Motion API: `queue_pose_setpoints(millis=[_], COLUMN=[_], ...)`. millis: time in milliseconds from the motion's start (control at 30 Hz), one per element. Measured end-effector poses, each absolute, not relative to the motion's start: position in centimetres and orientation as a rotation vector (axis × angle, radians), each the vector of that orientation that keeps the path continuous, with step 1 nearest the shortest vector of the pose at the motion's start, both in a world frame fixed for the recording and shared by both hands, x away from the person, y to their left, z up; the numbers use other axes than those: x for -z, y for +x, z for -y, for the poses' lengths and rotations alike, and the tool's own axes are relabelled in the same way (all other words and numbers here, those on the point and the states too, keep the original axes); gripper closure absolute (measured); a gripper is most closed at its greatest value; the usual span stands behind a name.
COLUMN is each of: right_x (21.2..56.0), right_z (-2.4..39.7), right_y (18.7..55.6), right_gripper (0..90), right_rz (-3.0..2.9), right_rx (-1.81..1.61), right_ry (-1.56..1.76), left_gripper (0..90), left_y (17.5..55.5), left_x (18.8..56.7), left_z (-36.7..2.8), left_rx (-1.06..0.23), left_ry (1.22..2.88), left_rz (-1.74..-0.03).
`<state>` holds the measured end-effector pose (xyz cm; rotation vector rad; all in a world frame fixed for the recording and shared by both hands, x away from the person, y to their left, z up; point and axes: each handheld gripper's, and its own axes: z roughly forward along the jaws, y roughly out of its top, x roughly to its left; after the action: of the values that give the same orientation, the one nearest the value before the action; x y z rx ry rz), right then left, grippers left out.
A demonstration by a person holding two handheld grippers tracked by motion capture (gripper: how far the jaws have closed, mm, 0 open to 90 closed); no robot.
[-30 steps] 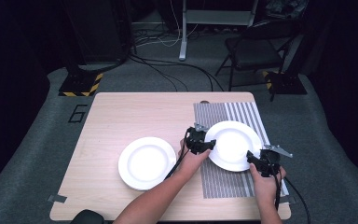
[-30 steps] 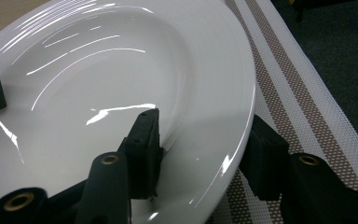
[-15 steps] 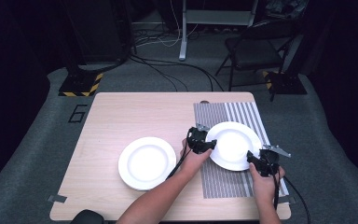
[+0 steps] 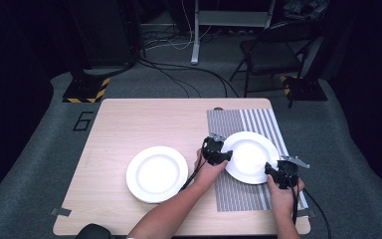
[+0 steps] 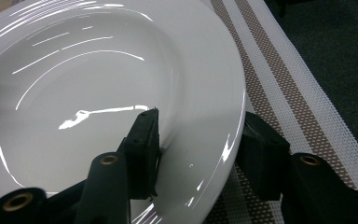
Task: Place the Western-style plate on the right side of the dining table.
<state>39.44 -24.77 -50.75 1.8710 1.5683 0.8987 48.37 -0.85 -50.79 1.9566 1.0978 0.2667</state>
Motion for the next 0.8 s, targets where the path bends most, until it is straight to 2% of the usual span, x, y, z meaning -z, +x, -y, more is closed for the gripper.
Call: queue_pose_setpoints(millis=[800], right_x=[51.30], right_z=[24.68], right_y=[39.25], right_gripper=[49.8], right_rz=[-1.568], right_rx=[-0.906], right_ry=[1.851], left_gripper=[53.3], left_y=[48.87], left_x=[51.47], left_z=[0.92], left_rx=[-0.257], left_ry=[1.966], left_rz=[-1.085])
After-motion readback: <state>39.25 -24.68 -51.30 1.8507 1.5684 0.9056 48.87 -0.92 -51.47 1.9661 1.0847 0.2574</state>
